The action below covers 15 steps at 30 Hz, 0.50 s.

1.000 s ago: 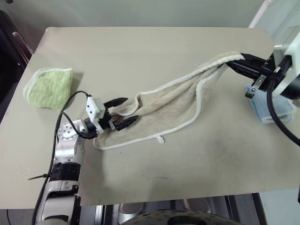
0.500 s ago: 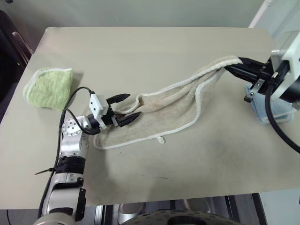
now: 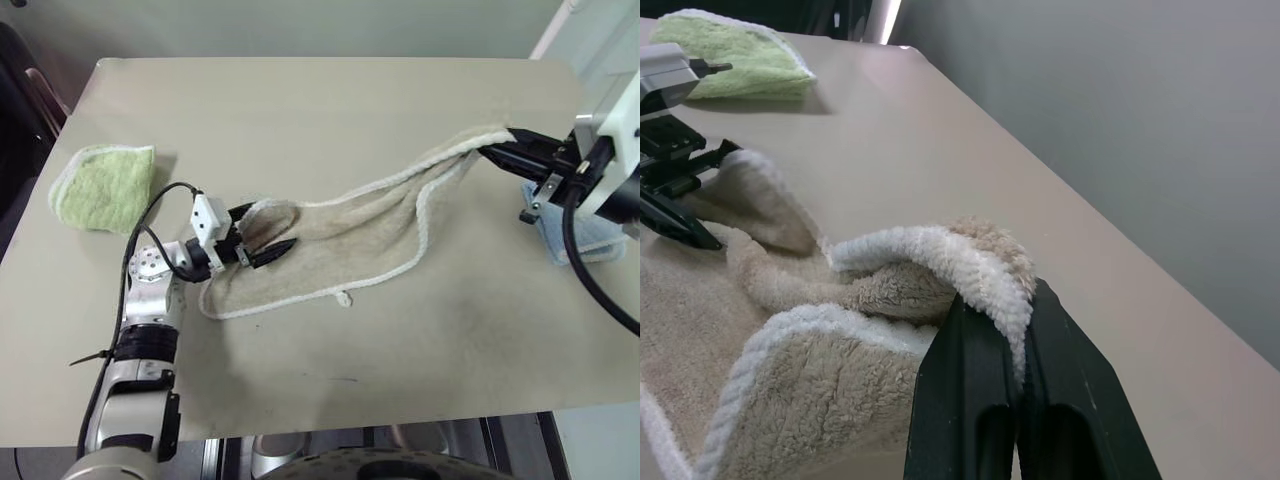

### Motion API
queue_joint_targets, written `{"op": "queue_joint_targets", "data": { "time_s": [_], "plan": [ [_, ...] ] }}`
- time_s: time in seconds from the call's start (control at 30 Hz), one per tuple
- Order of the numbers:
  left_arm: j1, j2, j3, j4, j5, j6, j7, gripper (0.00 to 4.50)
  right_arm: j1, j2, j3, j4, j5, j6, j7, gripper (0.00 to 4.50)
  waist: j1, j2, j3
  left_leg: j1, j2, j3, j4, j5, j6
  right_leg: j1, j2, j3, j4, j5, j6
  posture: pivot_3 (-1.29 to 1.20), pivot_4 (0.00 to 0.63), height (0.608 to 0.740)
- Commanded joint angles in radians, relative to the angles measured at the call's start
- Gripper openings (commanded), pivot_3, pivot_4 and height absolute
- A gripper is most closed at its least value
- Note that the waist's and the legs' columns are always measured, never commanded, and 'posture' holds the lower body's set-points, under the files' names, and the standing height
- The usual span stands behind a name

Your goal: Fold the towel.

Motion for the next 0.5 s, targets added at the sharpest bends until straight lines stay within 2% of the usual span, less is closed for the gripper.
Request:
{"op": "queue_joint_targets", "data": {
  "time_s": [0.03,0.23,0.5],
  "plan": [
    [-0.04,0.024,0.03,0.006,-0.021,0.066,0.022,4.5,-0.007,-0.017,-0.045,-0.03,0.015,-0.002,-0.011,0.02,0.0,0.0,0.0,0.0,0.0,0.0,0.0,0.0,0.0,0.0,0.0,0.0,0.0,0.0,0.0,0.0,0.15,0.74],
    [-0.112,0.037,0.028,0.063,-0.049,0.231,-0.007,4.5,-0.008,-0.018,-0.045,-0.034,0.021,0.004,-0.014,0.02,0.002,0.0,0.0,0.0,0.0,0.0,0.0,0.001,-0.001,0.0,0.0,0.0,0.0,0.0,0.0,0.0,0.15,0.74],
    [-0.339,0.096,-0.019,0.305,-0.031,0.561,-0.143,4.5,-0.01,-0.031,-0.048,-0.042,0.04,0.02,-0.016,0.02,0.002,0.0,0.0,-0.001,0.0,0.0,0.0,0.004,-0.007,0.0,0.0,0.0,0.0,0.001,0.001,0.0,0.15,0.74]
  ]
}}
